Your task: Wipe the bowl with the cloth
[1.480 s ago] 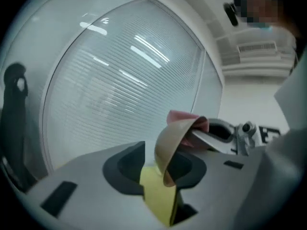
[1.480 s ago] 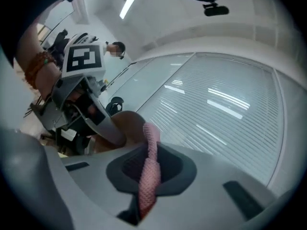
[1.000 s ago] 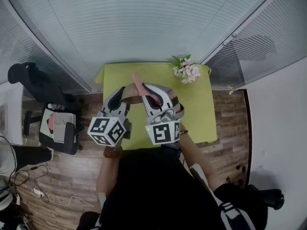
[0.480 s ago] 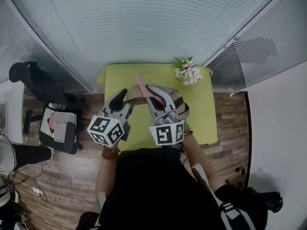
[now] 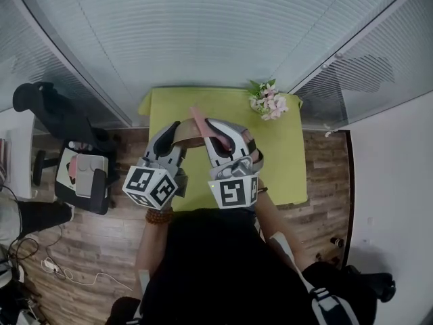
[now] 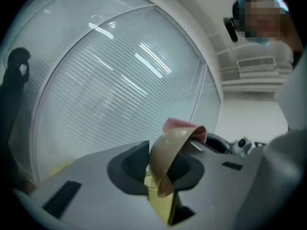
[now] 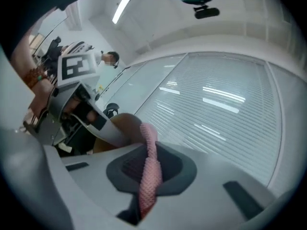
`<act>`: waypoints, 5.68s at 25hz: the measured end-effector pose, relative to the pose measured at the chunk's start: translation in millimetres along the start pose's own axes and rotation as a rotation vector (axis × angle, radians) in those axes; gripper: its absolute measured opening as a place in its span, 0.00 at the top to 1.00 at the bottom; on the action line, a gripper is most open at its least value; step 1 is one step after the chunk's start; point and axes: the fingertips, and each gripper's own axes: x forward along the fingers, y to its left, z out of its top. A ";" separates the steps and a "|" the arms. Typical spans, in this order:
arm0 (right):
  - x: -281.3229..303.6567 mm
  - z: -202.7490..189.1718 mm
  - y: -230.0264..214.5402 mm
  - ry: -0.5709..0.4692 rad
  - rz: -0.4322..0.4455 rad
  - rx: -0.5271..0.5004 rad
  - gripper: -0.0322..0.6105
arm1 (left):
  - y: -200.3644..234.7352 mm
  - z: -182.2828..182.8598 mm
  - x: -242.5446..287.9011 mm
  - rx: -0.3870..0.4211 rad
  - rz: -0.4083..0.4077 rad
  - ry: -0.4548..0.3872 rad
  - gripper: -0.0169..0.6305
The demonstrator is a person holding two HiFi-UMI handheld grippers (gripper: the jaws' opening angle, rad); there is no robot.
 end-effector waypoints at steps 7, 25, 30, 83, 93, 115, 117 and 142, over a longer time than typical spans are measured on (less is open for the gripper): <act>2.9 4.5 -0.9 -0.017 0.036 0.206 0.93 | 8.1 4.4 -9.1 -0.310 -0.131 -0.134 0.84; 1.2 4.4 7.8 -0.028 0.011 0.152 0.92 | 6.9 20.8 -13.6 -0.053 -0.014 -0.132 0.87; 2.2 5.2 6.7 -0.065 -0.004 0.271 0.92 | 20.1 14.4 -22.1 -0.402 -0.034 -0.247 0.87; 10.0 -35.4 17.9 0.070 0.113 0.139 0.93 | 15.9 -35.8 0.0 -0.027 -0.057 0.065 0.85; 11.8 -29.6 25.7 0.065 0.116 -0.161 0.93 | 16.6 -31.9 5.4 0.268 0.107 0.164 0.89; 8.2 -43.0 37.5 0.115 0.165 -0.164 0.93 | 24.6 -58.2 0.7 0.300 0.075 0.296 0.93; 8.7 -37.0 33.3 0.101 0.129 -0.119 0.93 | 26.4 -49.9 1.0 0.170 0.090 0.217 0.93; 3.4 -27.4 37.1 0.033 0.073 -0.187 0.93 | 17.4 -46.4 -0.6 0.476 0.078 0.233 0.89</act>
